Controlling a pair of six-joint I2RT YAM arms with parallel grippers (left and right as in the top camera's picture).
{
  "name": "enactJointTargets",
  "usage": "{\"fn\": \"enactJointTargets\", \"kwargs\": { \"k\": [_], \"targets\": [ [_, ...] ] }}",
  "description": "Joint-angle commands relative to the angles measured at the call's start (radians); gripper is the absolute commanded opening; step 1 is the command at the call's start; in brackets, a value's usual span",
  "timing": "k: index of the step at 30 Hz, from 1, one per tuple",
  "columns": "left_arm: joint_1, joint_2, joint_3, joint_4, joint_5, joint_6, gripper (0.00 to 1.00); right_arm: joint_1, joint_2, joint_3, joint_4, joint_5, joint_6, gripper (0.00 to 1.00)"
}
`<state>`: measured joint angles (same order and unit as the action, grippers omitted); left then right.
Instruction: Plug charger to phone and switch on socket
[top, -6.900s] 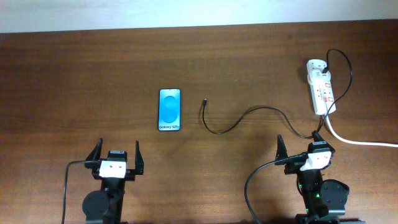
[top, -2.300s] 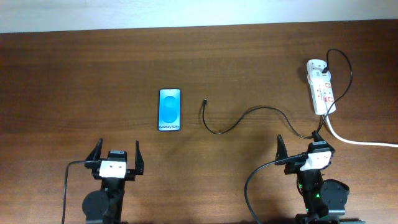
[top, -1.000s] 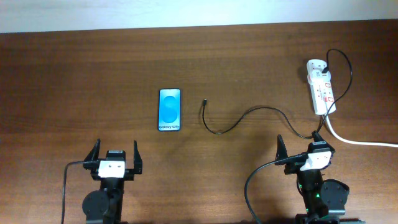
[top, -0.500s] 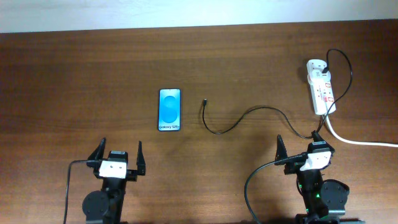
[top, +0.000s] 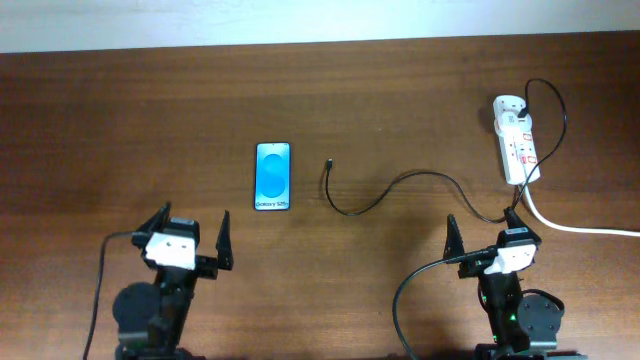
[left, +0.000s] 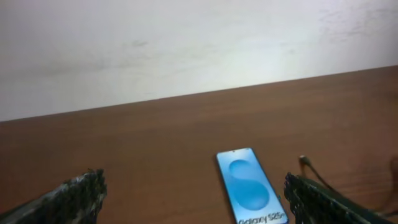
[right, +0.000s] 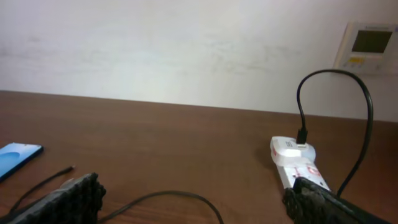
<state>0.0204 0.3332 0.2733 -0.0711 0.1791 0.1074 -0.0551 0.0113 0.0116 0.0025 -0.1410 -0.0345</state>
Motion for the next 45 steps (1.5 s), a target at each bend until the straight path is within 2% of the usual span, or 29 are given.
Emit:
{"fn": "enactJointTargets", "kwargs": {
  "k": [1, 11, 20, 26, 29, 37, 45],
  "targets": [
    [0.007, 0.109, 0.113, -0.023, 0.069, -0.013, 0.99, 0.009, -0.008, -0.006, 0.016, -0.017, -0.003, 0.98],
    [0.006, 0.374, 0.348, -0.183, 0.097, -0.013, 0.99, 0.009, -0.005, 0.040, 0.017, -0.032, -0.002, 0.98],
    [0.006, 0.592, 0.557, -0.319, 0.122, -0.013, 0.99, 0.009, 0.127, 0.232, -0.076, -0.045, -0.003, 0.98],
    [0.006, 0.627, 0.575, -0.367, 0.121, -0.012, 0.99, 0.009, 0.282, 0.370, -0.118, -0.097, -0.002, 0.98],
    [0.006, 0.628, 0.575, -0.421, 0.086, -0.002, 0.99, 0.009, 0.398, 0.490, -0.205, -0.116, -0.003, 0.98],
    [0.006, 0.629, 0.575, -0.416, 0.087, -0.002, 0.99, 0.009, 0.634, 0.745, -0.419, -0.217, -0.003, 0.98],
    [0.006, 0.694, 0.601, -0.411, 0.090, -0.040, 0.99, 0.009, 0.740, 0.873, -0.532, -0.298, -0.003, 0.98]
  ]
}}
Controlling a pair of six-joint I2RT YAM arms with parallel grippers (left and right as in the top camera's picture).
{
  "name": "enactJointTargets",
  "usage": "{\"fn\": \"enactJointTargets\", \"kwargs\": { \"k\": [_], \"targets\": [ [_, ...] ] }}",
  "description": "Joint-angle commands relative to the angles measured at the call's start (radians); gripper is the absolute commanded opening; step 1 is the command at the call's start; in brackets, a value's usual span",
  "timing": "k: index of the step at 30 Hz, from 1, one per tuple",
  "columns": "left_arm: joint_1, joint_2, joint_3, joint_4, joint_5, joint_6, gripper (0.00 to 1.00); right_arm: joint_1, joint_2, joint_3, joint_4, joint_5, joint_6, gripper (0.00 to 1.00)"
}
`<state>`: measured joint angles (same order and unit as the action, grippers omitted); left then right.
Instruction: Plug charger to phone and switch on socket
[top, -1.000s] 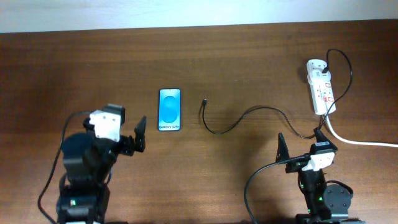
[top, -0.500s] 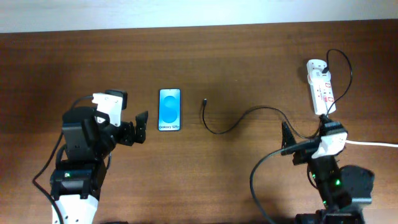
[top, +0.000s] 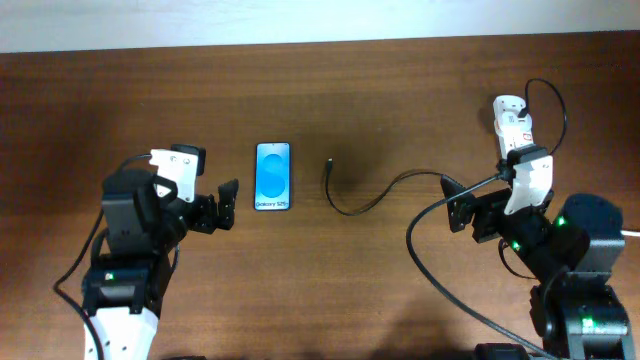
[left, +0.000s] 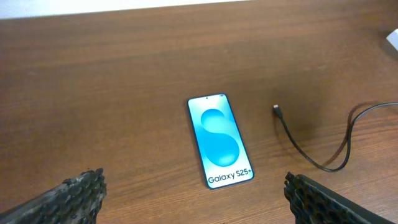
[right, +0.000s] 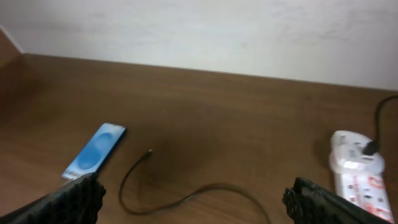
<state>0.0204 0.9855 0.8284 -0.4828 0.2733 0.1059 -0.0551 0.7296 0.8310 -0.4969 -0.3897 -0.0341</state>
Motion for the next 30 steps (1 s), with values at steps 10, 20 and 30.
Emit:
{"fn": "enactJointTargets", "kwargs": {
  "k": [10, 20, 30],
  "targets": [
    [-0.030, 0.270, 0.279, -0.130, 0.003, -0.061, 0.99, 0.009, 0.057, 0.084, -0.109, -0.050, -0.003, 0.98],
    [-0.089, 0.507, 0.585, -0.338, -0.083, -0.108, 0.99, 0.009, 0.210, 0.182, -0.183, -0.083, -0.003, 0.98],
    [-0.177, 0.742, 0.911, -0.591, -0.252, -0.174, 0.99, 0.009, 0.341, 0.315, -0.291, -0.082, -0.003, 0.99]
  ]
}}
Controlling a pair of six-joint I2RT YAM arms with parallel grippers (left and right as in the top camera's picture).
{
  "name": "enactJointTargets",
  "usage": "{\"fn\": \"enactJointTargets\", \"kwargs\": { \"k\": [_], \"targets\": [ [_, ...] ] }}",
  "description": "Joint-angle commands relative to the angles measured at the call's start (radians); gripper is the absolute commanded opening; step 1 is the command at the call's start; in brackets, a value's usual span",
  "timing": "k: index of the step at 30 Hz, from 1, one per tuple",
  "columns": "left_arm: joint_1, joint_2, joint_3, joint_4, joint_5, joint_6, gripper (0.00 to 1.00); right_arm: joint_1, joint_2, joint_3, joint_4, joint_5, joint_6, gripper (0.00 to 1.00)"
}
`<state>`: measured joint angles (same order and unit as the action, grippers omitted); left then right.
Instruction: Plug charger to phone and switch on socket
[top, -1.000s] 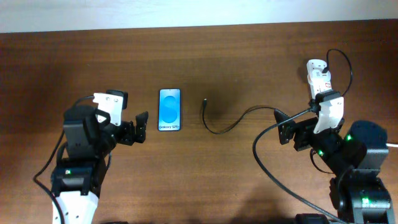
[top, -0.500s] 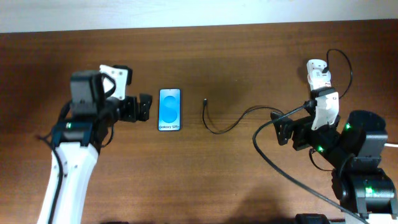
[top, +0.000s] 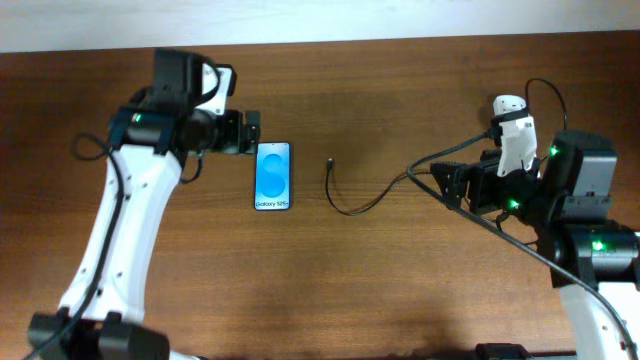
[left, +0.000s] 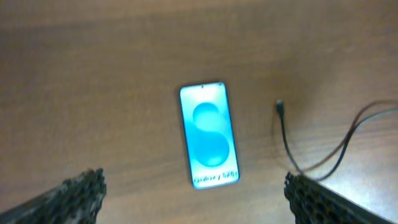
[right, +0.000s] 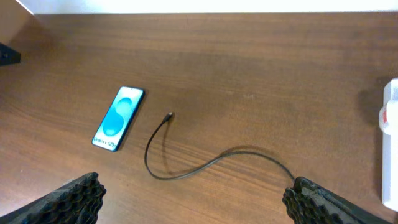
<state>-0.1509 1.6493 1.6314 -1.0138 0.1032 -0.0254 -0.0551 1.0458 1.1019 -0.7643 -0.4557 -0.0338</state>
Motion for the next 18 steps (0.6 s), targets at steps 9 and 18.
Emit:
{"fn": "enactJointTargets", "kwargs": {
  "k": [9, 18],
  "targets": [
    [-0.021, 0.194, 0.171, -0.132, 0.005, -0.042, 0.99, 0.009, 0.047, 0.048, -0.052, -0.016, -0.003, 0.98],
    [-0.080, 0.314, 0.175, -0.067, 0.011, -0.131, 0.86, 0.009, 0.053, 0.048, -0.086, -0.020, -0.004, 0.98]
  ]
}}
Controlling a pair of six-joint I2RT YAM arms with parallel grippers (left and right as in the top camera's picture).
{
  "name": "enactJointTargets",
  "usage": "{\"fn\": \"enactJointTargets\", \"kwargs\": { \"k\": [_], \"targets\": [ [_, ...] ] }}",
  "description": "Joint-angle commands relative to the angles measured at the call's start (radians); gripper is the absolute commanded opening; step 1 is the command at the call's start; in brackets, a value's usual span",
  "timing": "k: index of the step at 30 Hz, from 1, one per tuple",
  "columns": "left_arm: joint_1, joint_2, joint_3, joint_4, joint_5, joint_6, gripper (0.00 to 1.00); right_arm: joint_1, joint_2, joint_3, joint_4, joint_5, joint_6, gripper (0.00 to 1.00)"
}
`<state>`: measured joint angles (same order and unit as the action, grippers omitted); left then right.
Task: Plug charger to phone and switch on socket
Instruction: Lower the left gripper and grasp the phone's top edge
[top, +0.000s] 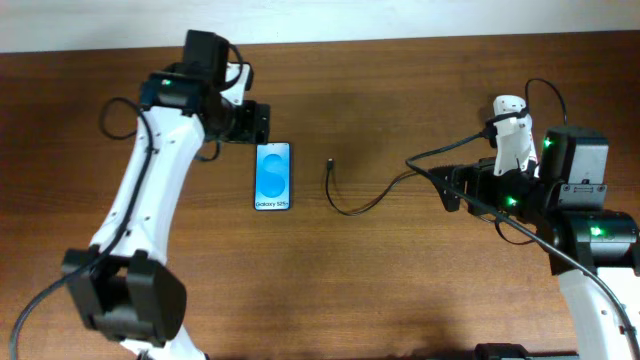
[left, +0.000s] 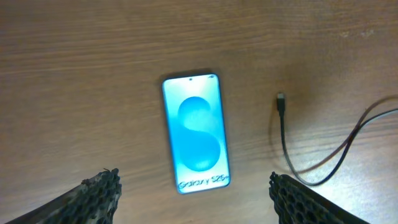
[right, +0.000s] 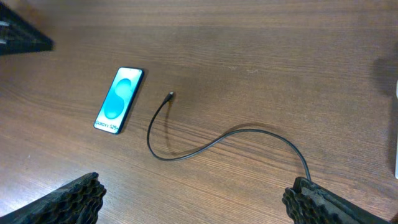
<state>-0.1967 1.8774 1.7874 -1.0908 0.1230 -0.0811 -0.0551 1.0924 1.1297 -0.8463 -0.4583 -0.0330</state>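
The phone (top: 273, 175) lies face up on the table with its blue screen lit, also seen as the phone (left: 196, 134) and the phone (right: 119, 99). Just to its right lies the free plug (top: 329, 163) of the black charger cable (top: 372, 200), apart from the phone. The cable runs right toward the white socket strip (top: 505, 105), which is mostly hidden by my right arm. My left gripper (top: 247, 124) hovers open over the phone's far end, looking down on it (left: 193, 179). My right gripper (top: 463, 190) hovers open above the cable's right part (right: 196, 182).
A thick white lead leaves the socket strip behind my right arm. The wooden table (top: 400, 290) ends at a white wall along the far edge. Bare wood lies around the phone and cable.
My left gripper has shifted a little right and sits over the phone's far end, the phone now centred in its view. My right gripper barely moved and looks down more steeply on the cable.
Both arms stood folded at the near edge with grippers open. Then both were raised and reaching toward the phone and the cable. Then the left was beside the phone's far end and the right above the cable. Phone, cable and socket strip have stayed put.
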Motion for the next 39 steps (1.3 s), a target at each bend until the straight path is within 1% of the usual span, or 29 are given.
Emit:
{"fn": "enactJointTargets", "kwargs": {
  "k": [1, 3, 4, 5, 7, 8, 11, 19, 25, 29, 34, 39],
  "targets": [
    [-0.045, 0.114, 0.027, 0.014, -0.015, -0.095, 0.87, 0.009, 0.008, 0.021, -0.007, -0.017, -0.005, 0.98],
    [-0.064, 0.163, 0.051, 0.016, -0.016, -0.106, 0.90, 0.009, 0.009, 0.021, -0.014, -0.017, -0.004, 0.98],
    [-0.077, 0.188, 0.065, 0.015, -0.024, -0.106, 0.95, 0.009, 0.009, 0.021, -0.016, -0.017, -0.004, 0.98],
    [-0.089, 0.209, 0.076, 0.012, -0.053, -0.111, 0.98, 0.009, 0.009, 0.021, -0.018, -0.017, -0.004, 0.98],
    [-0.110, 0.243, 0.097, -0.007, -0.122, -0.140, 1.00, 0.009, 0.009, 0.021, -0.025, -0.017, -0.005, 0.98],
    [-0.120, 0.256, 0.100, -0.015, -0.148, -0.153, 1.00, 0.009, 0.009, 0.021, -0.030, -0.017, -0.005, 0.98],
    [-0.124, 0.276, 0.100, -0.026, -0.158, -0.166, 1.00, 0.009, 0.009, 0.021, -0.041, -0.017, -0.005, 0.98],
    [-0.122, 0.341, 0.098, -0.032, -0.153, -0.181, 1.00, 0.009, 0.009, 0.021, -0.050, -0.017, -0.005, 0.98],
    [-0.091, 0.375, 0.098, -0.055, -0.136, -0.180, 0.99, 0.009, 0.009, 0.020, -0.059, -0.016, -0.005, 0.99],
    [-0.069, 0.414, 0.098, -0.061, -0.093, -0.149, 0.99, 0.009, 0.010, 0.021, -0.060, -0.016, -0.005, 0.99],
    [-0.069, 0.427, 0.098, -0.055, -0.094, -0.104, 0.99, 0.009, 0.010, 0.020, -0.060, -0.016, -0.005, 0.98],
    [-0.069, 0.429, 0.098, -0.051, -0.093, -0.105, 0.99, 0.009, 0.010, 0.020, -0.060, -0.016, -0.005, 0.98]
  ]
}}
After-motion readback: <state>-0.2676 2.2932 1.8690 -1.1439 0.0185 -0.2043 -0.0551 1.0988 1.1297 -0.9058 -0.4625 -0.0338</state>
